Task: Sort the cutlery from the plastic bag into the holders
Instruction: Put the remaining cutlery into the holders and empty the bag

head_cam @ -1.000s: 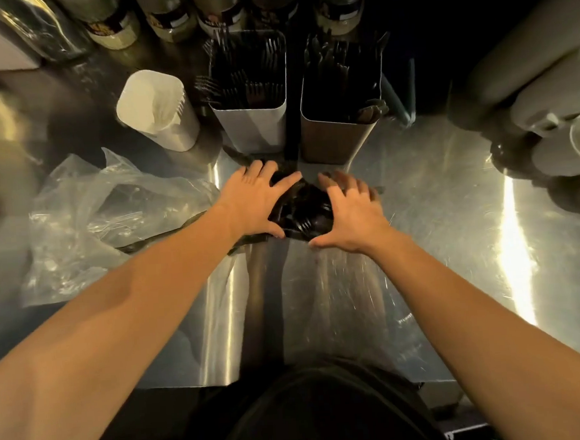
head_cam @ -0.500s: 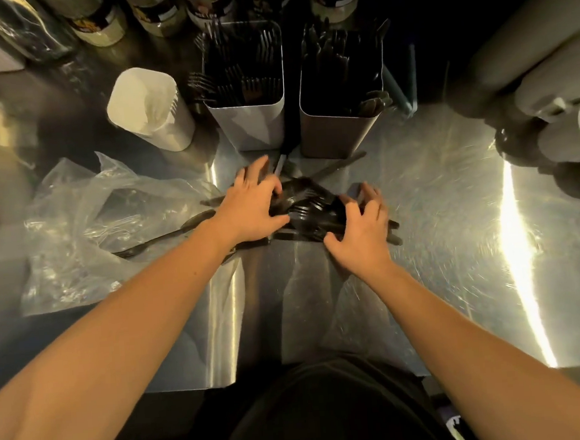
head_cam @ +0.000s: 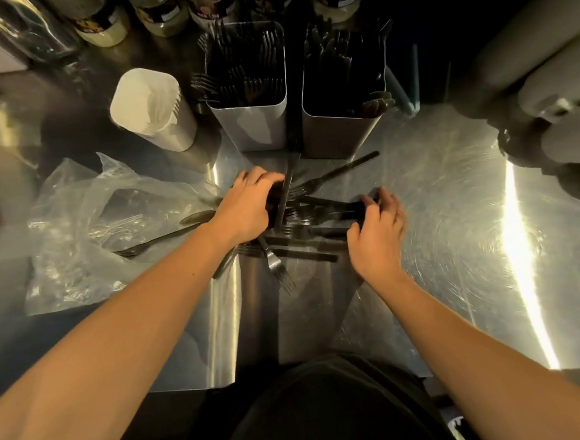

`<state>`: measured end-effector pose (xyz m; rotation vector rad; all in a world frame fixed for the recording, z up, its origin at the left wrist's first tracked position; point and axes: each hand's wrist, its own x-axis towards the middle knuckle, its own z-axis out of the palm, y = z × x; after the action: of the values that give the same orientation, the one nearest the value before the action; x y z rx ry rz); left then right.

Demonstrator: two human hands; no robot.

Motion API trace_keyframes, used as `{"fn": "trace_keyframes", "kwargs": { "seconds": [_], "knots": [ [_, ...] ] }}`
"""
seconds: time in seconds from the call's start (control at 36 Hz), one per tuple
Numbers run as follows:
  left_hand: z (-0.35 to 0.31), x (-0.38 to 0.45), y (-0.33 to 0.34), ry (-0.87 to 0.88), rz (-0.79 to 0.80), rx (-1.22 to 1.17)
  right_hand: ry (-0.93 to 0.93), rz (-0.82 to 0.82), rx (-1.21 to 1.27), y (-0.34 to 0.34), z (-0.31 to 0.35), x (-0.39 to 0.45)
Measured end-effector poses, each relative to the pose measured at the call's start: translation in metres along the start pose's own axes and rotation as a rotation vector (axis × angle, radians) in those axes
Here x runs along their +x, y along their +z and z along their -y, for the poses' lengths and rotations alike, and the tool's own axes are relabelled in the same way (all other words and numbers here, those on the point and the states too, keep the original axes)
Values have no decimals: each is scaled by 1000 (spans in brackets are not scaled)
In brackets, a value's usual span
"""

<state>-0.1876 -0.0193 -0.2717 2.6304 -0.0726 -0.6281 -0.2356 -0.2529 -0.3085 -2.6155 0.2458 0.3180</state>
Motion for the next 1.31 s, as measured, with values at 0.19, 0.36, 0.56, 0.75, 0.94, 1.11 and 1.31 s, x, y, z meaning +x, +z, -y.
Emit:
{"fn": "trace_keyframes", "kwargs": {
  "seconds": [0.19, 0.36, 0.56, 0.75, 0.94, 1.11, 1.31],
  "knots": [
    [1, -5, 3, 46, -45, -22, -185, -9, 72, -4, 11, 4],
    [-11, -8, 9, -11, -77, 78, -249, 77, -138, -21, 22, 44],
    [-33, 3, 21, 8, -116, 151, -251, 202, -196, -31, 20, 54],
    [-29, -26, 18, 135, -8, 30, -385, 170, -157, -31, 1, 26],
    [-27, -61, 43, 17, 99, 453, -227, 251, -204, -15, 1, 3],
    [-28, -61, 43, 19, -22, 486, -323, 298, -67, -6, 20, -12],
    [-8, -33, 14, -13, 42, 621, -208, 227, 11, -4, 24, -19]
  ]
}}
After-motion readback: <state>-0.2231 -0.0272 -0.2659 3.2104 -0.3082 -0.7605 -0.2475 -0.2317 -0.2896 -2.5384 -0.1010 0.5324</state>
